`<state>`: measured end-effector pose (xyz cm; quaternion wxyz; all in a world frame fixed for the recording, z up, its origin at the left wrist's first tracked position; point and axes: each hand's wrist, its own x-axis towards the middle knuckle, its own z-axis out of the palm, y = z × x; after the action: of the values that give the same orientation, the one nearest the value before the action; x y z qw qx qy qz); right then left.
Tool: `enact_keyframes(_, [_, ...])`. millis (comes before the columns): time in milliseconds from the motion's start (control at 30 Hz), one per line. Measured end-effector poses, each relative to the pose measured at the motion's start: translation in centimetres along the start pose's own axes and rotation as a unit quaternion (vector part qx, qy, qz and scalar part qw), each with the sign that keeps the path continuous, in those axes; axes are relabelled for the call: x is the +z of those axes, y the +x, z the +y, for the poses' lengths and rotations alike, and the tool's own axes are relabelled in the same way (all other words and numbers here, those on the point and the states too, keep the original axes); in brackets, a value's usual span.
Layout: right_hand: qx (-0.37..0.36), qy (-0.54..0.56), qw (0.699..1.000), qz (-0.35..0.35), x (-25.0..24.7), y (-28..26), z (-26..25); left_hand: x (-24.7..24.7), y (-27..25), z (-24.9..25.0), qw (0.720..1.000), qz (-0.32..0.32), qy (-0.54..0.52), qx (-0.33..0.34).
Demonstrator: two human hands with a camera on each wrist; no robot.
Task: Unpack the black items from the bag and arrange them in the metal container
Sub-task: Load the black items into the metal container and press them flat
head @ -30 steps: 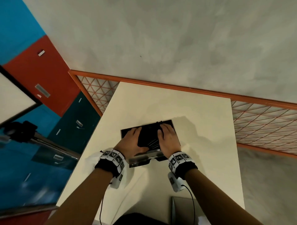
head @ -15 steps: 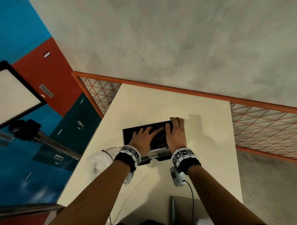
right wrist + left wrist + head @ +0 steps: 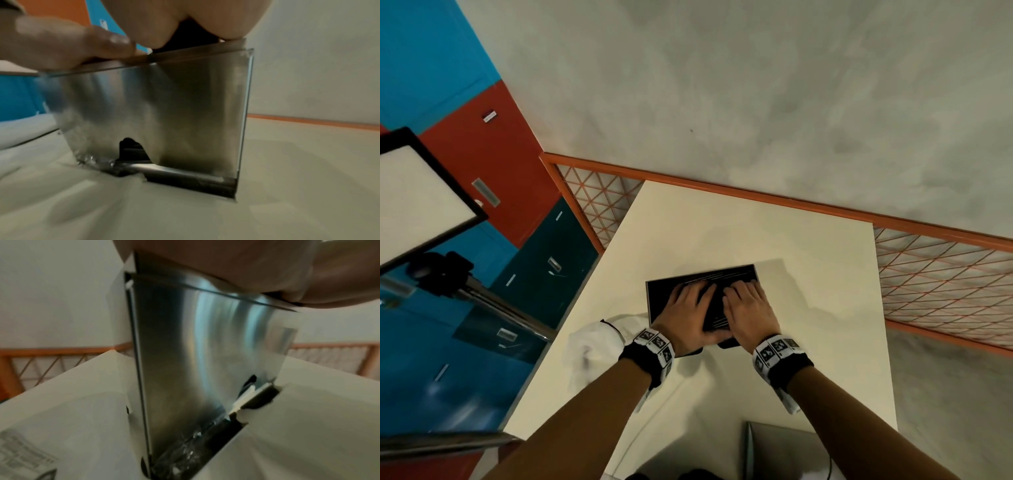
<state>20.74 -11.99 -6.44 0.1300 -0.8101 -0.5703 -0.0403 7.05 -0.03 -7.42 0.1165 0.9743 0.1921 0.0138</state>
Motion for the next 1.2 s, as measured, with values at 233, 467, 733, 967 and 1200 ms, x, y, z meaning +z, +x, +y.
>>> enact_keyframes(233, [-0.019,-0.032,0.999,-0.038,-0.2,-1.7,-0.4,0.8,-2.0,1.8,0.999,0.007,0.030,-0.026])
enact_keyframes(467, [-0.024,-0.076,0.996,-0.046,-1.2,-1.4,-0.9,0.2,-2.3,2.3,0.998,0.001,0.026,-0.053])
enact_keyframes(733, [-0.058,-0.118,0.989,-0.064,-2.3,0.7,-2.5,0.0,-2.2,2.0,0.999,-0.008,0.020,-0.043])
enact_keyframes(967, [-0.018,-0.076,0.994,-0.080,-0.9,0.4,-2.2,0.5,-2.6,2.0,0.995,0.097,0.007,-0.011])
enact_keyframes(1200, [-0.045,-0.086,0.992,-0.075,-0.8,-0.4,-2.1,0.8,-2.6,2.5,0.996,0.006,-0.009,-0.085])
